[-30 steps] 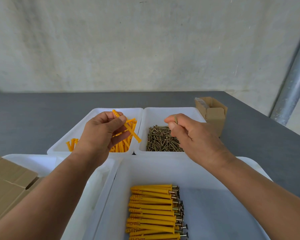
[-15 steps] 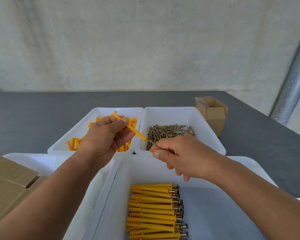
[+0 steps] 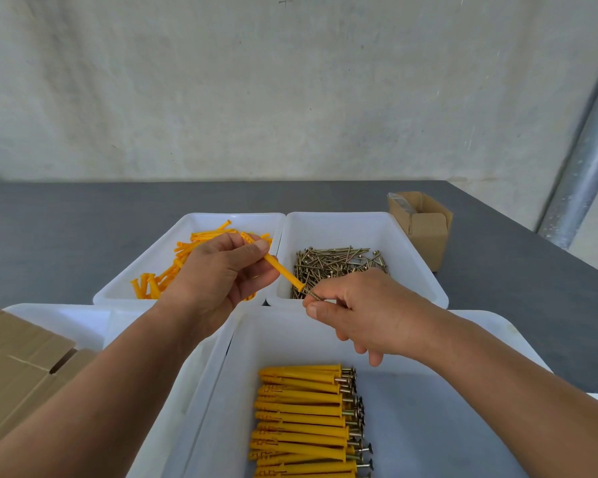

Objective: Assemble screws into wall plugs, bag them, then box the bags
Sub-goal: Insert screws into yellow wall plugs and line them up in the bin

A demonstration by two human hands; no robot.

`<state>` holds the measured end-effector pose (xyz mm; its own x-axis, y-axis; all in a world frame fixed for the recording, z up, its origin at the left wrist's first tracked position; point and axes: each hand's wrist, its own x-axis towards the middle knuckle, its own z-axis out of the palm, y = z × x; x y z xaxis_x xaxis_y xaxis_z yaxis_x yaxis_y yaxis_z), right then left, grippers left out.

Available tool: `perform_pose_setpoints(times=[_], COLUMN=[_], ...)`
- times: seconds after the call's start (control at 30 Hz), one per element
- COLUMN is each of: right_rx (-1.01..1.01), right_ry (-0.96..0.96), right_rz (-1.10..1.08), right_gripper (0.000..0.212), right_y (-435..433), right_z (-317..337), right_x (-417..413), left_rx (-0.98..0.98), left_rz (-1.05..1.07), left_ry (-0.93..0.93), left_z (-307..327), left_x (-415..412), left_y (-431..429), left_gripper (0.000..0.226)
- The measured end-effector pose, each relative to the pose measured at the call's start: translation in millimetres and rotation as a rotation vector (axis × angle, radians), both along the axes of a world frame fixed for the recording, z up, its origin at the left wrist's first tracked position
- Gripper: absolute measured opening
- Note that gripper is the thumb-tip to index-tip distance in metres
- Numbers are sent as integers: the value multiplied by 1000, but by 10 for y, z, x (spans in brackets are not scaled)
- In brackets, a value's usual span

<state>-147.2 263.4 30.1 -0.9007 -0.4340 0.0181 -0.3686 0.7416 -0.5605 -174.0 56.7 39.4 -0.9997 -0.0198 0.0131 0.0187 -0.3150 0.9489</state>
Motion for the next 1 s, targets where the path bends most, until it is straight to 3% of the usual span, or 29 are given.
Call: perform_pose_setpoints(times=[0.1, 0.2, 0.4, 0.83, 1.0], right_rx=[-19, -34, -12, -149, -186], right_ry=[-25, -27, -3, -47, -53], right_rz=[-17, -26, -27, 8, 1], right_gripper=[20, 20, 20, 6, 9], right_y=[0, -6, -14, -45, -65], right_z=[-6, -5, 0, 17, 43], right_x=[-7, -14, -21, 11, 36], left_rx=[-27, -56, -111, -118, -133], left_rz=[-15, -42, -93, -145, -204], left_ry=[-5, -5, -1, -1, 6], left_z=[2, 0, -3, -12, -13], left_x=[12, 26, 45, 73, 88], left_y=[10, 17, 42, 66, 75], left_gripper=[2, 15, 2, 2, 14])
